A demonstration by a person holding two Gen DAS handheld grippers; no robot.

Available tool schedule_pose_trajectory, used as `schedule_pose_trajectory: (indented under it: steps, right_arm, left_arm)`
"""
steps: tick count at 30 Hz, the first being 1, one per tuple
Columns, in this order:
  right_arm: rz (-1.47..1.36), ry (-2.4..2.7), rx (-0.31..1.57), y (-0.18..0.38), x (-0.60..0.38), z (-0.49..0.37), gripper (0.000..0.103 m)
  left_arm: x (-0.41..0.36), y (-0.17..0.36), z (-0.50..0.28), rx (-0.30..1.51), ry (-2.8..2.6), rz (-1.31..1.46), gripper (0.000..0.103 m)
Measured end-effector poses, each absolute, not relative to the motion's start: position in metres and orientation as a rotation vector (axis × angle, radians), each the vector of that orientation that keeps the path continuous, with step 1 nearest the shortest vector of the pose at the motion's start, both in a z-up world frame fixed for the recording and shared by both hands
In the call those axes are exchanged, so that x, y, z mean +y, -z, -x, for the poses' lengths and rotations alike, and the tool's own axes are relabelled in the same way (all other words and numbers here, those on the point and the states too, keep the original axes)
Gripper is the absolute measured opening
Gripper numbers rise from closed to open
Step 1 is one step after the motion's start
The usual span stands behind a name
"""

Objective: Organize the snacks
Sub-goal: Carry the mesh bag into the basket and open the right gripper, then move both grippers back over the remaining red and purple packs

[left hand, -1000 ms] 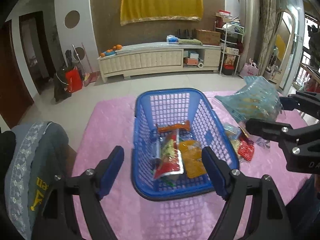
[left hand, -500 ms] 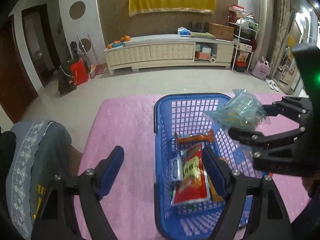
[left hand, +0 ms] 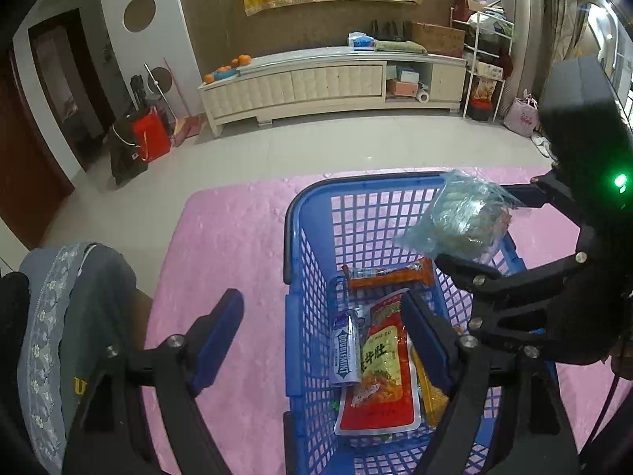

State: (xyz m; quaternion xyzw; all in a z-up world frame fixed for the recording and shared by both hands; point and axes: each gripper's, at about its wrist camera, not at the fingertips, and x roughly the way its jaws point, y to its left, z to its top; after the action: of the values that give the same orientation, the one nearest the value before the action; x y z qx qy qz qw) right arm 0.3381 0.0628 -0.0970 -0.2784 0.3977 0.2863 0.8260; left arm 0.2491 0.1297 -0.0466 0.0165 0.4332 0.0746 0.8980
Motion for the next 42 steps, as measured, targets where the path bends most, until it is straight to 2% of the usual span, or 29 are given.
schedule_pose_trajectory:
  steps: [8,21,29,42]
  right_arm:
    - [0.527,-0.567,0.858,0.079,0.036,-0.329,0.089]
    - [0.421,-0.546,0.829,0.011,-0.036,-0.272,0.090]
    - [0.343,-0.490,0.766,-0.016,-0.097,-0.247,0.090]
    - [0.243,-0.415,0.785,0.002,-0.177,-0.246,0.090]
  left_arm:
    - [0.121,0.029,-0.227,0.863,-0.118,-0.020,0.083]
    - [0.088,-0.025,-0.170,0.763,-0.070,0.025,0.084]
    - [0.035,-0.043,-0.157,0.736,-0.004,-0.029,0.085]
    - [-0.051,-0.020,-0.182,0.769,0.104,-0.099,0.085]
